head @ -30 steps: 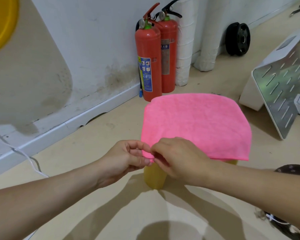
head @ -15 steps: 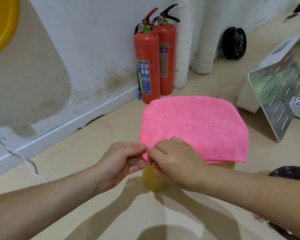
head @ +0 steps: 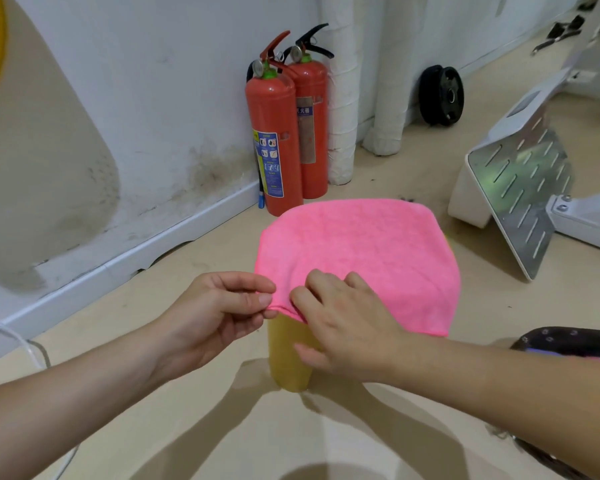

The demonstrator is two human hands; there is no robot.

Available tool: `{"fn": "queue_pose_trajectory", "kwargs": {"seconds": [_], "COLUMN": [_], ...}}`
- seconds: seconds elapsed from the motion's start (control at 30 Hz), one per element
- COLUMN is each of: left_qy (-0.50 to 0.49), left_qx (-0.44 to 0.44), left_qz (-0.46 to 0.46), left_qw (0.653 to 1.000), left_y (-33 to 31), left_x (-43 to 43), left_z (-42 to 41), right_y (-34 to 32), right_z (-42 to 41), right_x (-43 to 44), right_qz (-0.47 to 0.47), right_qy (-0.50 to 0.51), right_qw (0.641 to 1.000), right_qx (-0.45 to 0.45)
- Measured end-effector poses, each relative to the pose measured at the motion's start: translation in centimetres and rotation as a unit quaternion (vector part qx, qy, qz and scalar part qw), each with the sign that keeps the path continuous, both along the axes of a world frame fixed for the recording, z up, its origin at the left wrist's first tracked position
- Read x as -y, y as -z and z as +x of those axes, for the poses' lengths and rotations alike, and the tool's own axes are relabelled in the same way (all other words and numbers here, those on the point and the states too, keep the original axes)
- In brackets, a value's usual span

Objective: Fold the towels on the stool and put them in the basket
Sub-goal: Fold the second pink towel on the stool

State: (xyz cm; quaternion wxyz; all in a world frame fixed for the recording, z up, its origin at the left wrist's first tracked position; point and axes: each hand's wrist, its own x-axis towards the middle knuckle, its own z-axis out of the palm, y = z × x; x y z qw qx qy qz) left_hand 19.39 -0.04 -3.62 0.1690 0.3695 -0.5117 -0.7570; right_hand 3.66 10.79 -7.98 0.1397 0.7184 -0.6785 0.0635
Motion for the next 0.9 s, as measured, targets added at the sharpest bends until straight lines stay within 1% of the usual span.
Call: {"fn": "queue_pose_trajectory", "kwargs": {"seconds": [0.07,0.13,0.23,0.3,0.37,0.4,0.43,0.47,0.5,0.53,0.57,0.6,0.67,0.7,0.73,0.77,0.8,0.87,0.9], "left_qy": [0.036,0.048,0.059,0.087,0.124,0.148,0.169,0.183,0.186,0.191,0.207,0.230,0.274,0.271,0.263,0.252,0.248,0.239,0.240], "left_qx": [0.009,0.031,0.103,0.176,0.251,0.287,0.322,0.349,0.348,0.313,0.270,0.238,0.228,0.220,0.209,0.204,0.201,0.221,0.239], "left_qz": [-0.004,-0.021,-0.062,-0.118,-0.176,-0.222,-0.299,-0.400,-0.504,-0.589,-0.641,-0.673,-0.729,-0.757,-0.779,-0.792,-0.796,-0.783,-0.774], "left_qw": [0.999,0.998,0.991,0.973,0.944,0.920,0.882,0.828,0.768,0.720,0.688,0.661,0.585,0.553,0.531,0.517,0.514,0.530,0.535], "left_y": [-0.2,-0.1,0.5,0.9,1.1,1.2,1.4,1.5,1.5,1.6,1.8,2.1,3.3,3.9,4.3,4.3,4.1,3.3,2.9], "left_x": [0.5,1.0,2.0,2.5,2.9,2.9,2.8,2.5,1.8,1.0,-0.1,-1.3,-3.3,-4.0,-4.5,-4.7,-4.5,-3.7,-3.3], "left_z": [0.2,0.6,1.2,1.5,1.5,1.3,0.9,0.4,-0.4,-1.3,-2.3,-3.4,-5.8,-6.9,-7.9,-8.7,-9.2,-9.3,-9.0], "right_y": [0.1,0.1,0.2,0.6,0.9,0.9,0.8,0.6,0.3,-0.1,-0.5,-0.8,-1.2,-1.4,-1.7,-1.9,-2.2,-3.2,-3.9], "right_z": [-0.7,-1.8,-3.8,-5.1,-6.2,-6.7,-7.1,-7.4,-7.6,-7.7,-7.6,-7.6,-7.5,-7.5,-7.6,-7.9,-8.4,-9.6,-10.3], "right_x": [0.2,0.1,-0.8,-1.9,-2.9,-3.4,-3.8,-4.1,-4.4,-4.6,-4.7,-4.7,-4.7,-4.6,-4.7,-4.7,-4.9,-5.2,-5.3], "right_qz": [-0.013,-0.022,-0.028,-0.013,0.001,0.006,0.012,0.018,0.025,0.032,0.036,0.034,0.019,0.014,0.012,0.022,0.042,0.110,0.159], "right_qy": [0.015,0.019,0.007,0.005,0.005,0.002,-0.003,-0.008,-0.013,-0.015,-0.016,-0.018,-0.023,-0.023,-0.022,-0.019,-0.016,0.001,0.023], "right_qw": [1.000,0.999,0.997,0.998,0.999,1.000,1.000,1.000,1.000,0.999,0.999,0.999,1.000,1.000,0.999,0.999,0.998,0.993,0.985], "right_qx": [-0.018,-0.040,-0.070,-0.068,-0.043,-0.027,-0.014,-0.005,-0.001,0.000,-0.003,-0.005,0.001,0.012,0.026,0.038,0.044,0.051,0.066]}}
